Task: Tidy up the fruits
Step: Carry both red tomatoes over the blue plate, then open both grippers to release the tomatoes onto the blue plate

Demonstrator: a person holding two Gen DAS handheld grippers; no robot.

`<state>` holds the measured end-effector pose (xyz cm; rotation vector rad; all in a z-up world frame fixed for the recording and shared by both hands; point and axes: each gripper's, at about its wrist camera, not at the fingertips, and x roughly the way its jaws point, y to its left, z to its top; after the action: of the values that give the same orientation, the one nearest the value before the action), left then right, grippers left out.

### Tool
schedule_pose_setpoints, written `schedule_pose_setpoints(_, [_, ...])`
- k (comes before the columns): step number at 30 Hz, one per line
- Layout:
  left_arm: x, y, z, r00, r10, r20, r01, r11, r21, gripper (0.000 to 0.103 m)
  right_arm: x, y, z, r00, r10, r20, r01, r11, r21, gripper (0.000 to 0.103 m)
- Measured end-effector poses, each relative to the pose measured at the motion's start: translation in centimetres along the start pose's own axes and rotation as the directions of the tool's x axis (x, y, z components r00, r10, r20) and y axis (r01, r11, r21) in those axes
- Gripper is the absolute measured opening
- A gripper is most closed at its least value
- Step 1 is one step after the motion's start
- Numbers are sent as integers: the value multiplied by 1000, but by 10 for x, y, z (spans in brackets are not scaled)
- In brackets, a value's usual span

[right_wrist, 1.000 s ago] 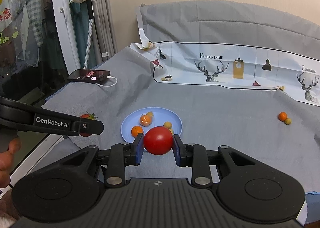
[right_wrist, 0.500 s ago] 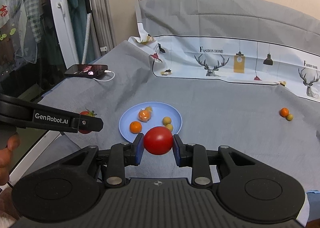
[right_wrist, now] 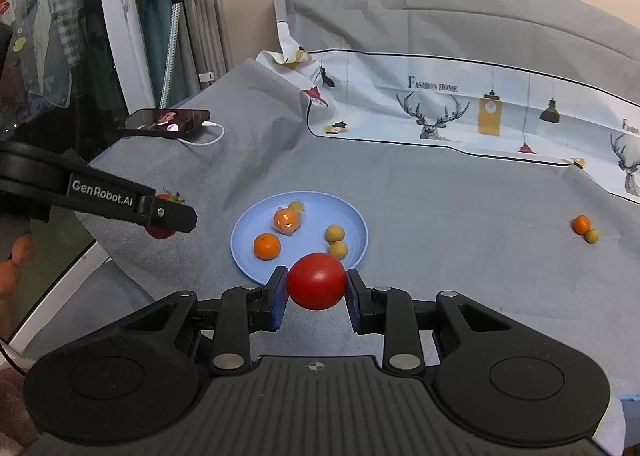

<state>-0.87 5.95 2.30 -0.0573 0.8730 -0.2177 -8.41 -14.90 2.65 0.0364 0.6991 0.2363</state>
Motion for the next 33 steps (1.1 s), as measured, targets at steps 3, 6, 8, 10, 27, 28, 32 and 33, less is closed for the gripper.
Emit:
schedule_pose_setpoints(3, [15,6,10,1000,14,-16,-14,1000,-6,34,16,0,6,1000,12,-9,-12,1000,-1,32])
schedule_pose_setpoints(6, [34,11,22,999,27,-33,-27,1000,-7,34,36,-2,11,999,26,-30,-26,1000,8,32])
schedule_pose_setpoints(8, [51,13,29,998,36,-49,-36,999,-5,34,51,-4,15,998,32,-45,-31,999,11,32])
schedule_pose_setpoints(10, [68,17,36,997,42,-68,-42,999,-3,34,68,-6,18,998,32,-63,-31,999,17,32])
schedule_pose_setpoints(27, [203,18,71,974,147,-174,-135,988,78,39,213,-19,32,984,44,-174,-51,998,-37,32])
schedule_pose_setpoints(28, [203,19,73,975,146,-168,-134,988,79,55,216,-18,33,983,51,-175,-60,997,-47,33])
schedule_pose_setpoints(32, [177,19,76,982,179,-57,-175,982,63,103,216,-18,39,985,44,-168,-56,996,-69,66])
schedule_pose_setpoints(33, [168,18,75,983,178,-44,-174,982,76,103,210,-19,40,986,34,-161,-46,996,-71,77])
